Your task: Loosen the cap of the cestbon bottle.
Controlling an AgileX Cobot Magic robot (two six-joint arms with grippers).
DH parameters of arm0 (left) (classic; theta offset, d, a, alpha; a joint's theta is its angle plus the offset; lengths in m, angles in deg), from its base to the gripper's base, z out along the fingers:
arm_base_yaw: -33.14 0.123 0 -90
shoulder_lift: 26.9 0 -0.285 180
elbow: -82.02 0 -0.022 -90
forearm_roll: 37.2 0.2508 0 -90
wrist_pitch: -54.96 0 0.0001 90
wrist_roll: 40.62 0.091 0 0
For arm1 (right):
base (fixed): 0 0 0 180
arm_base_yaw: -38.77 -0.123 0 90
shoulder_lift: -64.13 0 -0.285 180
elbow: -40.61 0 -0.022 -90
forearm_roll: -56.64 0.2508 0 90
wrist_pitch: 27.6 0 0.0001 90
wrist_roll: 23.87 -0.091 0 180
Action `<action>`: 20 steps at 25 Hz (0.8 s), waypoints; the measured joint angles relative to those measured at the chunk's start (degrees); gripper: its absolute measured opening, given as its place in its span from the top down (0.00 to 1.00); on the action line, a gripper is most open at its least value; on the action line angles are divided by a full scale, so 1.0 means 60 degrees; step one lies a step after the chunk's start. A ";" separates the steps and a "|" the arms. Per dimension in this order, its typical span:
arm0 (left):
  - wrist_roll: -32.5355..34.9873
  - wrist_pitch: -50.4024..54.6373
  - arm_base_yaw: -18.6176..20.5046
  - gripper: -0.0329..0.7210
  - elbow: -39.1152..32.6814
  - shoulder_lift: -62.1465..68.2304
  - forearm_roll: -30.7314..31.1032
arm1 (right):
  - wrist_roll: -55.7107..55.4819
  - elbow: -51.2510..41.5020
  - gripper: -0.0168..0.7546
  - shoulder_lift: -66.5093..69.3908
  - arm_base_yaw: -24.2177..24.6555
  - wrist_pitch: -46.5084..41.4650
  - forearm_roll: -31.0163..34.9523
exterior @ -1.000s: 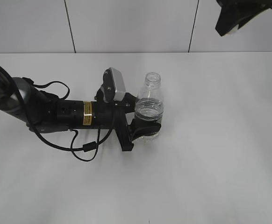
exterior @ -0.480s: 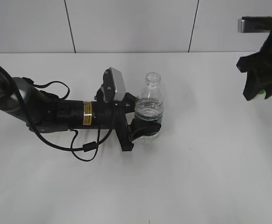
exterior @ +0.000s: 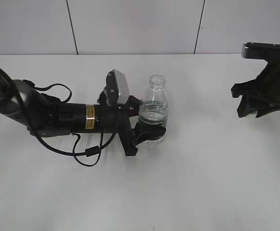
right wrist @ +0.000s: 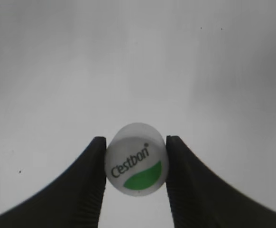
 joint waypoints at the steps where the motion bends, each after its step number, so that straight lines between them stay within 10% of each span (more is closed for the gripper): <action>1: 0.0000 0.0000 0.0000 0.41 0.0000 0.0000 0.0000 | 0.0000 -0.0021 0.60 0.0101 0.0000 0.0202 0.0018; 20: 0.0018 -0.0081 0.0000 0.41 0.0000 0.0000 0.0039 | -0.0009 -0.0039 0.60 0.1485 0.0000 0.1162 0.0056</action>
